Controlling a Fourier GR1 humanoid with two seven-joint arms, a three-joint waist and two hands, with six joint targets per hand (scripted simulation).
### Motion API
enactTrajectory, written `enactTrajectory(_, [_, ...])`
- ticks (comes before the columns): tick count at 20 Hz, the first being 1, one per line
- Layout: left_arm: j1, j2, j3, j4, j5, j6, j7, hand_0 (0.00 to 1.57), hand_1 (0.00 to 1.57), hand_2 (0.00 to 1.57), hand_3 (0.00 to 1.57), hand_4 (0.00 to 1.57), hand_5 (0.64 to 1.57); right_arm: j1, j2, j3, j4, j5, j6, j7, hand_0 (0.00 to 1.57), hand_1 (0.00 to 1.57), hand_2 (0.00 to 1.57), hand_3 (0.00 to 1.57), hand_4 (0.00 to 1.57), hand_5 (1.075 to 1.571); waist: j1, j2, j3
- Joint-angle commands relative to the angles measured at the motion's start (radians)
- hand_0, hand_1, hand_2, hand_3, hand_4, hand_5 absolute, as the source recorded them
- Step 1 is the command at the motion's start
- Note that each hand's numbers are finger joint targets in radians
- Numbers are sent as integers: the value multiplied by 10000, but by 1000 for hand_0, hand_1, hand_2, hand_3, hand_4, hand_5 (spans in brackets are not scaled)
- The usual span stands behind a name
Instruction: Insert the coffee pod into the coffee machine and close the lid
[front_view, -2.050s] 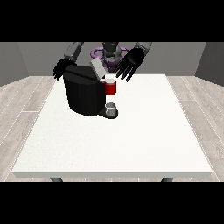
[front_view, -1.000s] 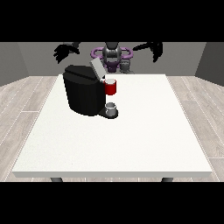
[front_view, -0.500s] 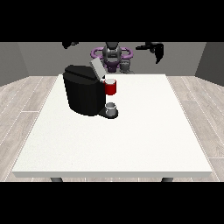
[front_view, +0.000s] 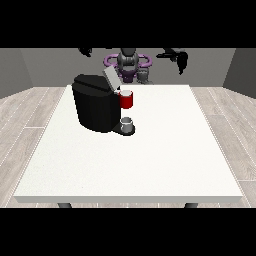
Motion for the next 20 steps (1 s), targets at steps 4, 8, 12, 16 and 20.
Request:
enactTrajectory(4, [595, 108, -163, -1572, 936, 44, 698, 0, 0, 0, 0, 0, 1571, -814, 300, -30, 639, -44, 111, -119, 0, 0, 0, 0, 0, 1571, 152, 832, 2])
enactTrajectory(8, [1092, -103, -700, -2647, 929, 568, 1016, 0, 0, 0, 0, 0, 1571, -1457, 110, -335, 1222, -231, 433, -61, 0, 0, 0, 0, 0, 1571, 5, 1214, 2])
enactTrajectory(12, [1066, 195, -834, -3260, 1043, 560, 1412, 0, 0, 0, 0, 0, 1571, -1988, -245, -793, 1900, -590, 857, -26, 0, 0, 0, 0, 0, 1571, 111, 1650, 2])
enactTrajectory(16, [1174, 260, -856, -3426, 1118, 794, 858, 0, 0, 0, 0, 0, 1571, -2115, -84, -756, 2530, -144, 699, -1434, 0, 0, 0, 0, 0, 1571, -103, 2446, 2])
enactTrajectory(20, [1912, 383, -1026, -3785, 1351, 768, 900, 0, 0, 0, 0, 0, 1571, -2480, 114, -575, 2962, -49, 678, -920, 0, 0, 0, 0, 0, 1571, -239, 2117, 0])
